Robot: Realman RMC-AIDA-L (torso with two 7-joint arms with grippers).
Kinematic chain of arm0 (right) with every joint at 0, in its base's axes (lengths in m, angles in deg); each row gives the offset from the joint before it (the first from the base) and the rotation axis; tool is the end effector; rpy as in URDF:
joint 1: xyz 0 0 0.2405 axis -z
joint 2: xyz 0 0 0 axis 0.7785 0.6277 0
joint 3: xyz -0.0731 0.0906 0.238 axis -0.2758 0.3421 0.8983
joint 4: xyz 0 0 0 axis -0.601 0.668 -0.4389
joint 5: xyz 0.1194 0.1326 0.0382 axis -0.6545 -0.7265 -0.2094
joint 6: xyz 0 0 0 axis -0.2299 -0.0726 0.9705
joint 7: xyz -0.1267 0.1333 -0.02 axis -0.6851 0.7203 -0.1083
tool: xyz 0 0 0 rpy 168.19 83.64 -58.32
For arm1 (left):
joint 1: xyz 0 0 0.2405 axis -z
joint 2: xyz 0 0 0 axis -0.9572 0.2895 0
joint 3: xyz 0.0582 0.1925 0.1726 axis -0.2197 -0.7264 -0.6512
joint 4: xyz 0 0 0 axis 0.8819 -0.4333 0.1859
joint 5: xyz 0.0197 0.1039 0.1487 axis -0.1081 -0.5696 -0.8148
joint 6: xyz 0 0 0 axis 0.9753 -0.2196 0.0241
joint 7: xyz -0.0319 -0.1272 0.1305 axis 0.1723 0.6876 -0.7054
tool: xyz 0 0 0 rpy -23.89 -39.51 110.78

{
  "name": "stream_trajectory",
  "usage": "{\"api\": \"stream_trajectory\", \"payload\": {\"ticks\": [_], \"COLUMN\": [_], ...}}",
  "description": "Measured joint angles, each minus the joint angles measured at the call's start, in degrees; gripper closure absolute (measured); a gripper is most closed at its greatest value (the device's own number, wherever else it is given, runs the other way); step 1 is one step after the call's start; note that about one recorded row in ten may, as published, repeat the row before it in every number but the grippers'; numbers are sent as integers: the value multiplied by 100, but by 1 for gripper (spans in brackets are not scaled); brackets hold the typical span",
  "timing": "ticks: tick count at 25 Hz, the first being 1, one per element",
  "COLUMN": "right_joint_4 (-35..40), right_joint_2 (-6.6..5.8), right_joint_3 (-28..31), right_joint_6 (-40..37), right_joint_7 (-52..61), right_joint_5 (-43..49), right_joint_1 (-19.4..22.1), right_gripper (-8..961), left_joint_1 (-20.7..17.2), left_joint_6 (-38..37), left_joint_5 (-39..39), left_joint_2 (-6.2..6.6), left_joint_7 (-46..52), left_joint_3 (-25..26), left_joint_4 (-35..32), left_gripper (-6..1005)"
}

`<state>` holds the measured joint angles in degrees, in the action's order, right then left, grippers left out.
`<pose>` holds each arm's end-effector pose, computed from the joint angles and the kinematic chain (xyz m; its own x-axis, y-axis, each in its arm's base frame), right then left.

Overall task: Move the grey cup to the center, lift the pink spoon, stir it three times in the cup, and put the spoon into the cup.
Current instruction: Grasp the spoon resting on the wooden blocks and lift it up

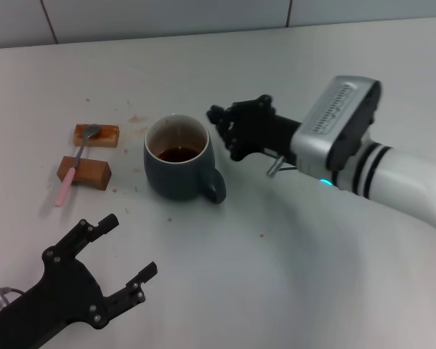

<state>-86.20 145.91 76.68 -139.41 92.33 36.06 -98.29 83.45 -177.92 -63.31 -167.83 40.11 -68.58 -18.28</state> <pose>0.1931 0.3854 -0.1369 0.8821 -0.0411 -0.4693 -0.3324 -0.7603 -0.5581 -0.2823 0.1938 -0.0671 0.7308 -0.0816 0.6777 0.3714 -0.7855 -0.4950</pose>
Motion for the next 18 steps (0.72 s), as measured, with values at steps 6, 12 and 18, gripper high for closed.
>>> {"api": "stream_trajectory", "payload": {"ticks": [6, 12, 18], "right_joint_4": [278, 1229, 2055], "right_joint_2": [-60, -80, -90], "right_joint_3": [513, -114, -1494], "right_joint_6": [-933, -3217, -4309], "right_joint_7": [58, 761, 1388], "right_joint_5": [0, 123, 140], "right_joint_1": [696, 1890, 2558], "right_gripper": [905, 905, 890], "left_joint_1": [-4, 52, 124], "left_joint_6": [-10, 36, 61], "left_joint_5": [0, 0, 0], "left_joint_2": [-10, -17, -27], "left_joint_7": [-56, -47, -16], "left_joint_3": [37, 61, 62], "left_joint_4": [-1, -1, 6], "left_gripper": [156, 156, 156]}}
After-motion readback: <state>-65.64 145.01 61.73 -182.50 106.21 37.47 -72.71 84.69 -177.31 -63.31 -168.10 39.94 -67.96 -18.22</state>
